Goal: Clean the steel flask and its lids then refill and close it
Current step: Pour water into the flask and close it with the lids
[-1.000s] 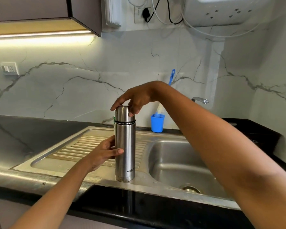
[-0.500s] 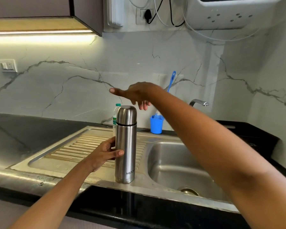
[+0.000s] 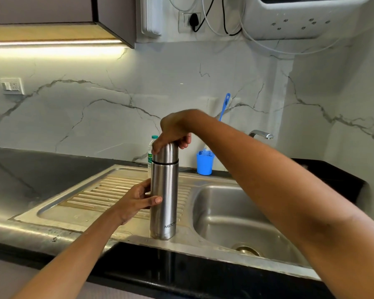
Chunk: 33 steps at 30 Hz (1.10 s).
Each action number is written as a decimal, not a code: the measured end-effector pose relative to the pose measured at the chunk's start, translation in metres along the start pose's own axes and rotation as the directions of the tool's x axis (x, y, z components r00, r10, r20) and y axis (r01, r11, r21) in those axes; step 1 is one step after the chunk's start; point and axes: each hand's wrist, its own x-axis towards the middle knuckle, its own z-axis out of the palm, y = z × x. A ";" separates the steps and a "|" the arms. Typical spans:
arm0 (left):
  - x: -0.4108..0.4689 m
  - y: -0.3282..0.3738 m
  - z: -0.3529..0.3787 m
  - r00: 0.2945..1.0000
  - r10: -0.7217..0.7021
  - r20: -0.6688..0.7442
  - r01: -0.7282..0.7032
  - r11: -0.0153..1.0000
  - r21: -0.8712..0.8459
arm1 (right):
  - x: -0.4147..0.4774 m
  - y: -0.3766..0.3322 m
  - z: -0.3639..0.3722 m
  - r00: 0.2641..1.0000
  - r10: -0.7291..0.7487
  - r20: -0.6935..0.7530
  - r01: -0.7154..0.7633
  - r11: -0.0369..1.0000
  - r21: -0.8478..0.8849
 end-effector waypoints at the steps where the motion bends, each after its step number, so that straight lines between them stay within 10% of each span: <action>1: 0.000 0.000 0.000 1.000 0.000 -0.004 0.000 1.000 -0.002 | -0.001 -0.001 0.005 0.998 0.015 -0.053 -0.014 1.000 0.008; 8: -0.001 0.000 0.001 1.000 0.004 -0.015 -0.004 1.000 0.005 | -0.005 -0.012 0.021 0.969 0.096 -0.229 -0.163 0.941 -0.297; 12: -0.001 -0.001 -0.001 1.000 -0.001 -0.004 0.001 1.000 0.011 | -0.008 -0.001 -0.003 0.976 0.167 -0.139 -0.170 0.985 -0.014; 18: 0.001 -0.002 -0.003 1.000 -0.013 0.008 0.012 1.000 0.025 | -0.006 0.015 -0.017 0.958 -0.126 0.258 0.058 0.965 0.256; 25: 0.000 -0.001 -0.001 1.000 -0.005 -0.008 0.005 1.000 0.023 | 0.014 -0.005 0.014 0.977 0.131 -0.168 -0.165 0.964 -0.207; 28: -0.001 0.000 -0.001 1.000 -0.013 0.003 0.013 0.999 0.030 | 0.006 0.003 0.003 0.931 0.106 -0.348 -0.132 0.990 -0.053; 33: -0.001 -0.001 -0.002 1.000 -0.014 0.001 0.013 1.000 0.027 | -0.008 0.021 -0.006 0.963 -0.208 0.173 0.146 0.938 0.314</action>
